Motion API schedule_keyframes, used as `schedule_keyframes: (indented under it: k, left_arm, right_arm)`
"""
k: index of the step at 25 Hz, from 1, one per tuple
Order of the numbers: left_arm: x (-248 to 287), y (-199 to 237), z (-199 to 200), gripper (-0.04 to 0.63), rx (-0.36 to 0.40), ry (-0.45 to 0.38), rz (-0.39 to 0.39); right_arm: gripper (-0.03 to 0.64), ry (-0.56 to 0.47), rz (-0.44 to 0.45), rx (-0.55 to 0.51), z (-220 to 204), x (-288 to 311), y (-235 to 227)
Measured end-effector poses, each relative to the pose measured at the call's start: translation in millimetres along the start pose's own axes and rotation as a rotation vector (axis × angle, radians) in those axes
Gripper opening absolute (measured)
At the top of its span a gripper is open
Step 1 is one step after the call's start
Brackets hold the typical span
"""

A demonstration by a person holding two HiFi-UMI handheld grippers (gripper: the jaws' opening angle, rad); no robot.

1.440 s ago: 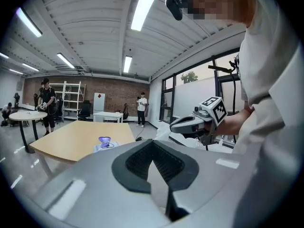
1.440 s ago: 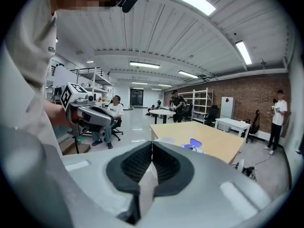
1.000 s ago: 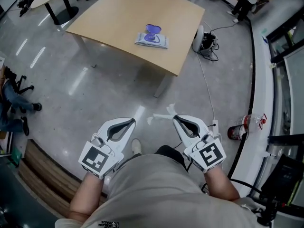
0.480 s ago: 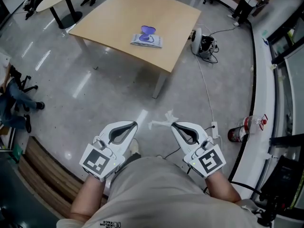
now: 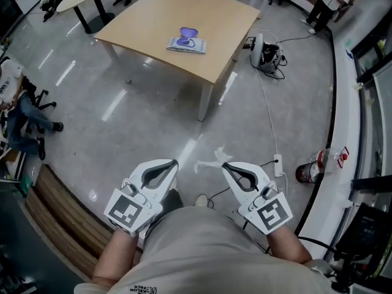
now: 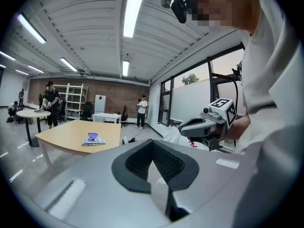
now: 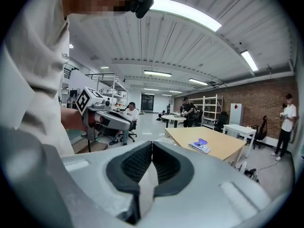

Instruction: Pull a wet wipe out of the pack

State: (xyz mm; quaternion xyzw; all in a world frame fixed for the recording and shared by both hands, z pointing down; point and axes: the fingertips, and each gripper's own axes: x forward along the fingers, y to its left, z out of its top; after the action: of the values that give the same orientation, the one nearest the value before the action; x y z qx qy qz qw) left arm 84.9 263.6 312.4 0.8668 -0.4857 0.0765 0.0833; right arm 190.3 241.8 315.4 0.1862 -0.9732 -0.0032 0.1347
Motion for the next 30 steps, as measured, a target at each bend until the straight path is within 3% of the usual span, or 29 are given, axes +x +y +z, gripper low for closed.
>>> schedule_keyframes:
  k: [6, 30]
  left_arm:
    - [-17, -64, -1, 0.006, 0.016, 0.002, 0.033]
    - [-39, -84, -10, 0.006, 0.022, -0.004, 0.097]
  right_arm:
    - [0.006, -0.02, 0.015, -0.022, -9, -59, 27]
    - [0.005, -0.048, 0.054, -0.079, -3, -87, 57]
